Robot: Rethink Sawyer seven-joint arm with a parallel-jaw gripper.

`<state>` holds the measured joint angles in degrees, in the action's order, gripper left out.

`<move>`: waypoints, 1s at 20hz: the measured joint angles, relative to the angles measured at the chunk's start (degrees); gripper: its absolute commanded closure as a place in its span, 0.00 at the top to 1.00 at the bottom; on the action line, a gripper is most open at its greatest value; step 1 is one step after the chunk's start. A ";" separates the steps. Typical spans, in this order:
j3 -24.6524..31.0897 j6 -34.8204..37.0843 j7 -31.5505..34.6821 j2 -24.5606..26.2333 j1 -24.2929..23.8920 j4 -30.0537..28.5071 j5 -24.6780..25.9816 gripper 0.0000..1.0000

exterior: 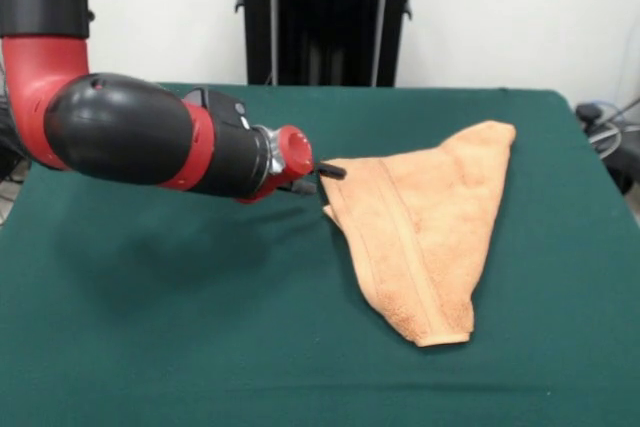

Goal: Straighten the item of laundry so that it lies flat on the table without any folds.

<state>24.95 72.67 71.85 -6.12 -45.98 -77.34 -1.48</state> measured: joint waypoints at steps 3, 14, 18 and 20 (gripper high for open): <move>0.12 0.01 0.00 -0.48 -1.14 -1.53 0.00 1.00; 1.38 -1.90 0.00 -4.93 -4.72 -11.03 2.97 1.00; 1.45 -3.49 0.00 -4.99 -4.71 -12.29 4.46 1.00; 1.50 -4.26 0.00 -4.93 -4.71 -12.87 5.20 1.00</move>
<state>26.44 68.41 71.85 -11.05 -50.69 -90.22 3.73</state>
